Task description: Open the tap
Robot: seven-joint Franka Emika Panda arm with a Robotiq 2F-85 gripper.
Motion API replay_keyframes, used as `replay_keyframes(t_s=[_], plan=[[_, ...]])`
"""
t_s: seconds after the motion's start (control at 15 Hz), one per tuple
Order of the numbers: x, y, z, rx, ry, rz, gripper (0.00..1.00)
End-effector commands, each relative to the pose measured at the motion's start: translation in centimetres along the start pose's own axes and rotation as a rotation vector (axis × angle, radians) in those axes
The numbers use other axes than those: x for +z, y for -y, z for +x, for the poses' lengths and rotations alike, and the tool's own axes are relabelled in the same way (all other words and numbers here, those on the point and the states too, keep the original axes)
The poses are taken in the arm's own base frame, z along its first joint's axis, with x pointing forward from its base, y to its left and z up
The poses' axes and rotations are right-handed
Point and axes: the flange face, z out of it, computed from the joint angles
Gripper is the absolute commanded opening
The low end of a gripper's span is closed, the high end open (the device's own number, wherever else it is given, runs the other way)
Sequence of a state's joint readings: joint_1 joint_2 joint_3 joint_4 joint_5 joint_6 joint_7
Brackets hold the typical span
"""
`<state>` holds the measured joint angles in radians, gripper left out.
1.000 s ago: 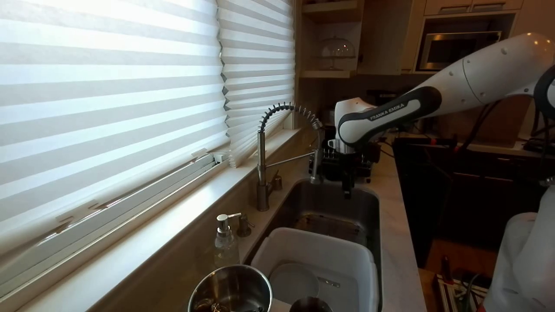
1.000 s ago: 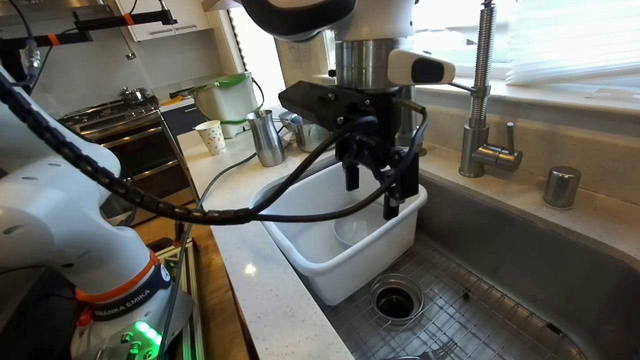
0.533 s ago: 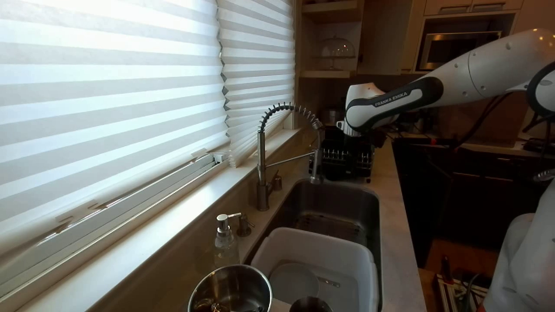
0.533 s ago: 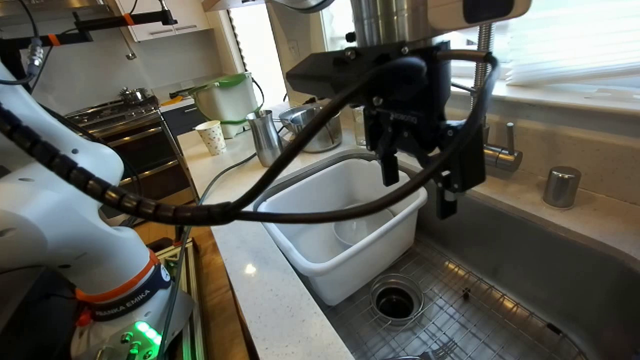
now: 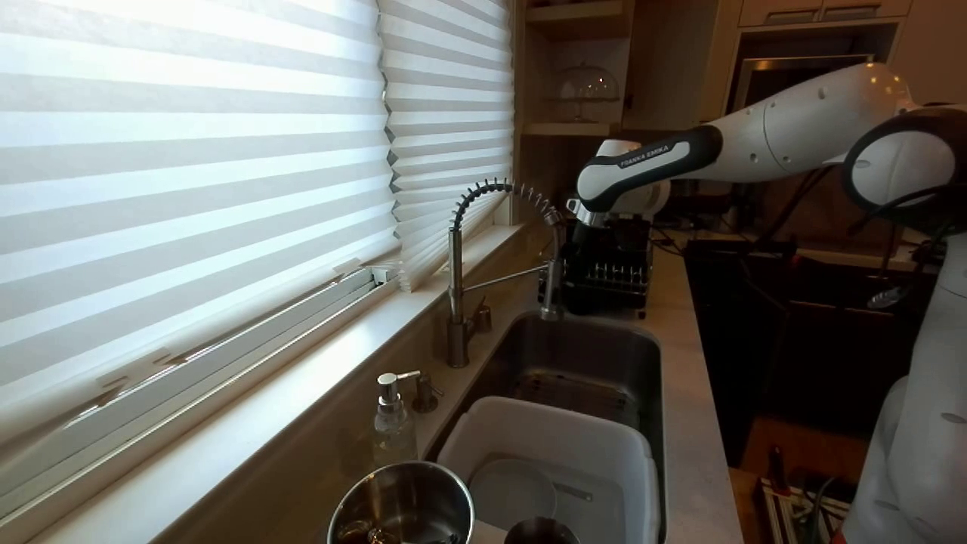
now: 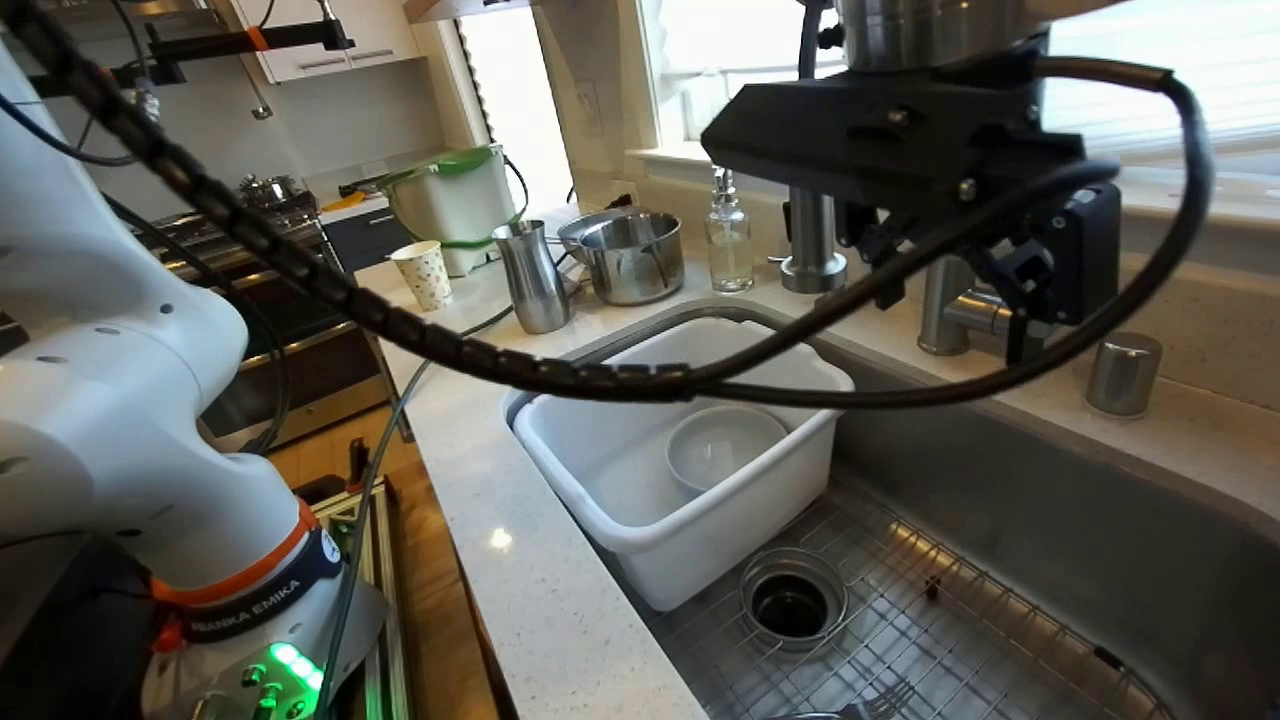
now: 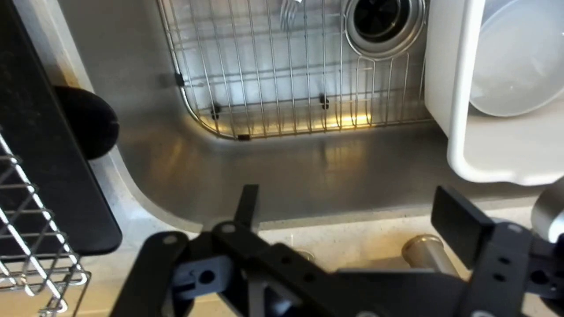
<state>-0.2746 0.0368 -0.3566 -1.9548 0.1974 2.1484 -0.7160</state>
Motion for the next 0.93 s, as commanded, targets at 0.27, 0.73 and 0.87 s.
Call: replay_keyframes(t_s=[0.27,0.73,0.87], plan=[[4.7,-1.9,6.7,-0.037,-0.107,0.184,1.0],[4.3,-1.3,6.6,-0.029,-0.11,0.152,1.0],[4.8,-1.0,7.6,-0.064,-0.144,0.163,1.0]])
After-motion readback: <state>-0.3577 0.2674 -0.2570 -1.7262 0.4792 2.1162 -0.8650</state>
